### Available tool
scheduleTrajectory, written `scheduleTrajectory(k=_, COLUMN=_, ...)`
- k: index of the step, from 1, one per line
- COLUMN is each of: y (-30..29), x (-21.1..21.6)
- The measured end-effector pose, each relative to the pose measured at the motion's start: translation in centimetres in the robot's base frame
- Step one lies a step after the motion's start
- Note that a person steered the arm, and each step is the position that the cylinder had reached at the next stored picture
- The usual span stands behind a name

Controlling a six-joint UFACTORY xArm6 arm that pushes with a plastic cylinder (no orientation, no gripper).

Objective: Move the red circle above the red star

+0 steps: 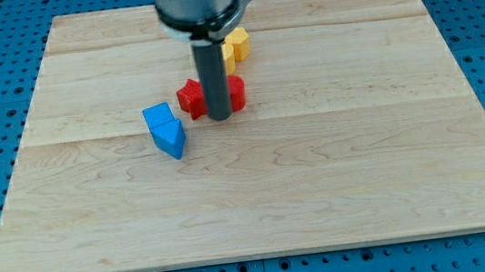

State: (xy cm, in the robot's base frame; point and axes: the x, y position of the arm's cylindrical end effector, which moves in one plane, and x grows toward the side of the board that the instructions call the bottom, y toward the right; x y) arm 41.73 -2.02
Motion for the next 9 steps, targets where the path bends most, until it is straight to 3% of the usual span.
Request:
scheduleTrajectory(k=2, y=8.6, x=-1.4)
scheduleTrajectory(k=3, y=4.3, x=-4.7)
scheduleTrajectory(k=4, y=-1.8, x=-4.4)
scheduleTrajectory(k=5, y=2.2, x=-3.7)
scheduleTrajectory(k=6, y=-1.2, x=-4.0)
scheduleTrajectory(k=7, y=-5.0, x=-7.2)
scheduleTrajectory(k=9, y=-5.4, x=-6.9)
